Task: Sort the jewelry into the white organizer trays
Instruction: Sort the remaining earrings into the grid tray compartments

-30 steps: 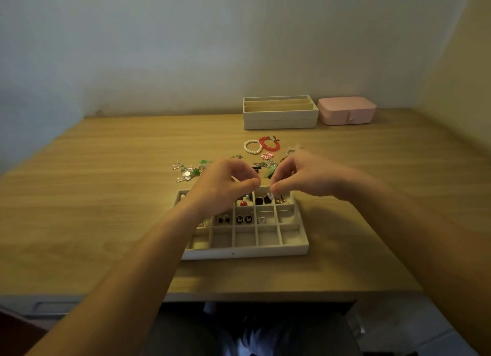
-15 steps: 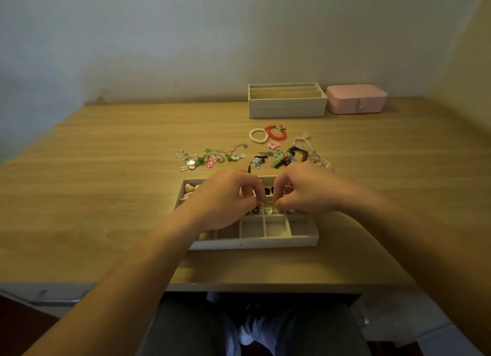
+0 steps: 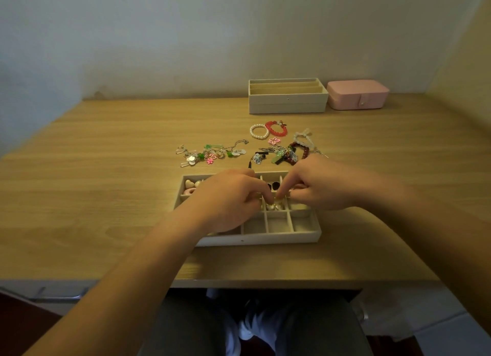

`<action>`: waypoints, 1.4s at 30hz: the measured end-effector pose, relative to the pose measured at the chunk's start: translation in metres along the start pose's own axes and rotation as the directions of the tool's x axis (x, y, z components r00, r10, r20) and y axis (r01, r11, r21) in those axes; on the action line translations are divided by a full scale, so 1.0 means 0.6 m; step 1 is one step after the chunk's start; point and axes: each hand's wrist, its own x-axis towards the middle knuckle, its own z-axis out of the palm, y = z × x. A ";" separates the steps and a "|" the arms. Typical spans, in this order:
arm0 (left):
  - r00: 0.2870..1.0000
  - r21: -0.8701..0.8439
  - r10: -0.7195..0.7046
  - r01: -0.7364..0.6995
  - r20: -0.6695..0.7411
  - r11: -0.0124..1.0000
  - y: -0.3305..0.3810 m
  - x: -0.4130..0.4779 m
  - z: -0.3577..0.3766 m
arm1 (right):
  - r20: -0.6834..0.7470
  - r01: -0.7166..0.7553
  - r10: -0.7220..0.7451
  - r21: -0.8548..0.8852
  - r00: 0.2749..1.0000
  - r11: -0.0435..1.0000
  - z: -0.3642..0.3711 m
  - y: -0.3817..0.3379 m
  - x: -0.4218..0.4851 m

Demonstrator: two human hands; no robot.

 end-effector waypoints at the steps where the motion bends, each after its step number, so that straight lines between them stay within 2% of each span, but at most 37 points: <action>1: 1.000 0.027 0.004 -0.005 0.010 1.000 0.000 0.002 0.001 | 0.006 0.005 -0.005 -0.010 1.000 1.000 0.002 0.002 0.001; 8: 0.999 0.133 0.017 -0.022 0.039 0.991 0.002 0.012 0.002 | 0.063 0.040 -0.035 -0.071 0.997 0.997 0.009 -0.001 0.002; 16: 0.999 0.175 0.027 -0.031 0.024 0.984 0.005 0.017 0.002 | 0.056 0.017 -0.018 0.019 0.998 1.000 0.021 0.002 0.006; 20: 1.000 0.120 0.027 -0.027 0.007 0.992 0.003 0.020 0.002 | 0.027 0.025 -0.027 0.047 0.999 0.999 0.022 0.004 0.009; 23: 0.998 -0.005 -0.006 0.005 -0.055 1.000 -0.008 0.020 -0.009 | -0.075 0.016 -0.004 0.156 0.997 0.988 0.011 0.005 0.017; 26: 0.988 -0.100 -0.090 0.077 -0.124 0.992 -0.029 0.021 -0.029 | -0.182 0.065 -0.017 0.262 0.983 0.963 -0.001 -0.001 0.044; 29: 0.956 -0.238 -0.231 0.186 -0.180 0.953 -0.060 0.016 -0.054 | -0.237 0.079 0.006 0.344 0.971 0.936 -0.005 -0.013 0.087; 34: 0.823 -0.287 -0.471 0.390 -0.318 0.875 -0.146 0.009 -0.080 | -0.313 0.079 0.089 0.485 0.946 0.871 0.004 -0.033 0.159; 37: 0.749 -0.302 -0.575 0.494 -0.329 0.815 -0.201 0.013 -0.077 | -0.289 0.057 0.105 0.503 0.952 0.862 0.008 -0.049 0.199; 42: 0.739 -0.324 -0.619 0.536 -0.266 0.779 -0.245 0.035 -0.056 | -0.258 0.032 0.112 0.496 0.960 0.868 0.012 -0.072 0.249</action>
